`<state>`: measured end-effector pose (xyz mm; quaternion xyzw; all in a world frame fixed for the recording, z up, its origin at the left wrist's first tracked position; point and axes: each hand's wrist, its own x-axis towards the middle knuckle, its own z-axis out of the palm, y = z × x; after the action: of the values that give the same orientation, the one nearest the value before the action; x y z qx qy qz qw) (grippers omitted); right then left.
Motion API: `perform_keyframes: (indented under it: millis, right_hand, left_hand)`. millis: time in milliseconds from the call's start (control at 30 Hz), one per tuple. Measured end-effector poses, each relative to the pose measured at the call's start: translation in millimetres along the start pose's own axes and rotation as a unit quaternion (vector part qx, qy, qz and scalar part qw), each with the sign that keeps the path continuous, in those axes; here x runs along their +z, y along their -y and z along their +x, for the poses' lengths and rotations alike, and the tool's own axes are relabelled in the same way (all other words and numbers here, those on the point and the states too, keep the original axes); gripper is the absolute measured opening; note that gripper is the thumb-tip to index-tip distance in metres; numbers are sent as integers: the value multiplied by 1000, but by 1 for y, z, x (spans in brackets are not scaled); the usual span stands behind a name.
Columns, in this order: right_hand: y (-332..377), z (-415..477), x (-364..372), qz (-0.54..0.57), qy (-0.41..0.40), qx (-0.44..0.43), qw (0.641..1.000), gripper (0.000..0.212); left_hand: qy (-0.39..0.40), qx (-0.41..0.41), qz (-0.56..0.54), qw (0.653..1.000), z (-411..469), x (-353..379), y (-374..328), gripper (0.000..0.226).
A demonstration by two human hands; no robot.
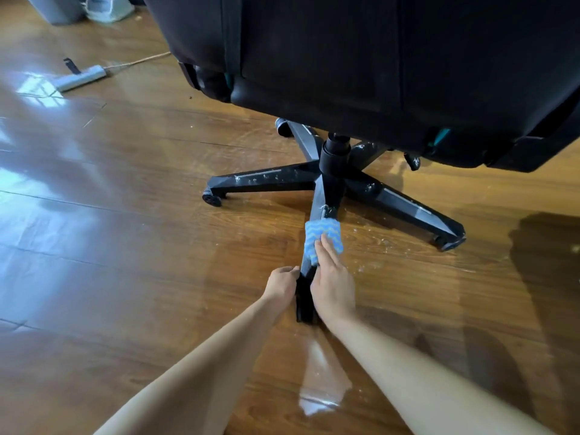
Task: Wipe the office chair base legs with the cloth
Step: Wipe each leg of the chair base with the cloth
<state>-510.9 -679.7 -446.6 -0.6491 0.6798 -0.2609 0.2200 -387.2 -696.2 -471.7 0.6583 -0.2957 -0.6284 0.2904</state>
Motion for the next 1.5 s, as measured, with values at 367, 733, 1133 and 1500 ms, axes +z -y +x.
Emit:
perform_keyframes:
  millis: [367,733,1133,1500]
  right_hand:
    - [7,-26,11,-3,0,29,1000,61]
    - [6,-26,16,3,-9,-1,1000,72]
    - [5,24,-6,22,-4,22,1000,67]
    - [-3,-23,14,20,12,-22,1000,73]
  left_hand:
    - [-26,-5,-41,999,-2,7,-20,22]
    - [12,3,46,999,11,-6,-31,29]
    - [12,-10,94,995,-3,-5,-44,30]
    - [22,15,85,996,0,-11,-56,46]
